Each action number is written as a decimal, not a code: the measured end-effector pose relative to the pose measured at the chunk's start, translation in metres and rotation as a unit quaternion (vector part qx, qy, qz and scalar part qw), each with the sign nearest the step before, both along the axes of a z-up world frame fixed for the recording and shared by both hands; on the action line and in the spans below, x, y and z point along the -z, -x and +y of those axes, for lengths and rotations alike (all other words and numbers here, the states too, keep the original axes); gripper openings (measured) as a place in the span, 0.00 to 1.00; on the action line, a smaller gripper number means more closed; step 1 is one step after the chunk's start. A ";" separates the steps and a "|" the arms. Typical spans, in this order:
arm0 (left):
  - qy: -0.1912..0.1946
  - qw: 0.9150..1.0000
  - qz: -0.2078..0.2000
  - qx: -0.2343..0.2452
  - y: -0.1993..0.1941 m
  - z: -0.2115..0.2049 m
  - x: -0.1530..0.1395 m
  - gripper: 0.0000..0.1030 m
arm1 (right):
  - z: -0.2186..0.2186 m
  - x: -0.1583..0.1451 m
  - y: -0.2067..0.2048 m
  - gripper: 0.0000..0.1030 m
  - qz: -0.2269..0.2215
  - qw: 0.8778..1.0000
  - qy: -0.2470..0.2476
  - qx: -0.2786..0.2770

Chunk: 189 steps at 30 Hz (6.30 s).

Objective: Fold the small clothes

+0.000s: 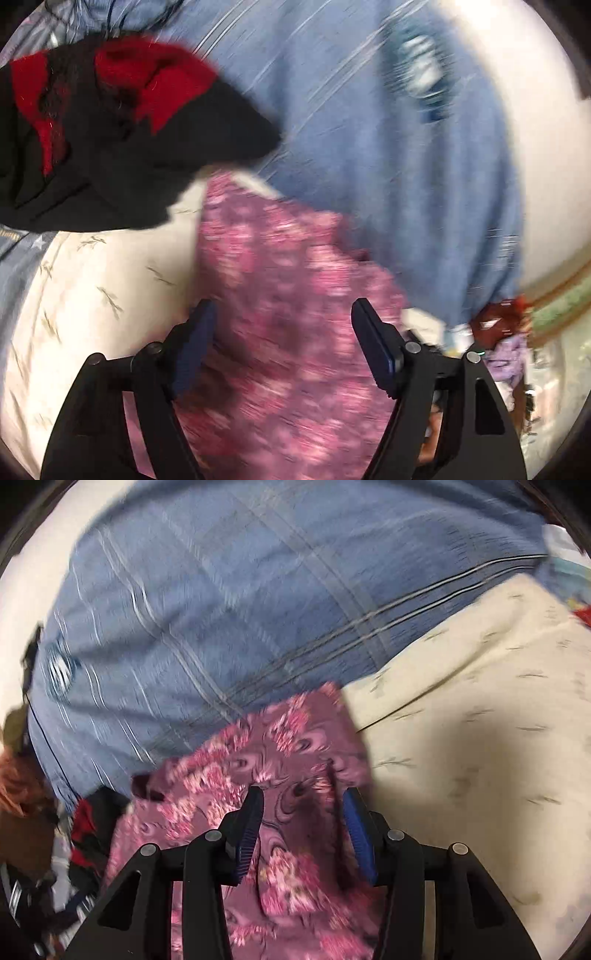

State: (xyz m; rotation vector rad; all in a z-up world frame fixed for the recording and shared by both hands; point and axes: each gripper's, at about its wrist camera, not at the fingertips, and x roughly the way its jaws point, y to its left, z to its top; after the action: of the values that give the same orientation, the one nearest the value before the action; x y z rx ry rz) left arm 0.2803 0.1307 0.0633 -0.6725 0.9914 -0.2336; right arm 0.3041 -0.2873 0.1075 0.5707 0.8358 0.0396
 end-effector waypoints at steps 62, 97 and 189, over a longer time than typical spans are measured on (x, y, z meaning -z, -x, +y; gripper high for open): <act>-0.125 0.970 0.170 0.120 0.311 0.023 0.049 0.06 | -0.004 0.037 0.351 0.08 0.071 0.973 0.000 -0.218; 0.073 0.996 0.036 -0.027 -0.023 0.038 -0.014 0.06 | -0.062 0.005 0.041 0.07 -0.071 0.970 -0.230 -0.035; 0.130 0.978 0.143 -0.083 0.080 0.038 0.051 0.06 | -0.058 0.045 0.162 0.04 -0.015 0.985 -0.163 0.053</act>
State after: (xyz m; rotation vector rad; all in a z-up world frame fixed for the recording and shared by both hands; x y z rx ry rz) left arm 0.2006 0.1683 0.0123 -1.0449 1.1832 -0.1218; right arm 0.1422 -0.3452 0.0627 0.9199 0.7730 0.0882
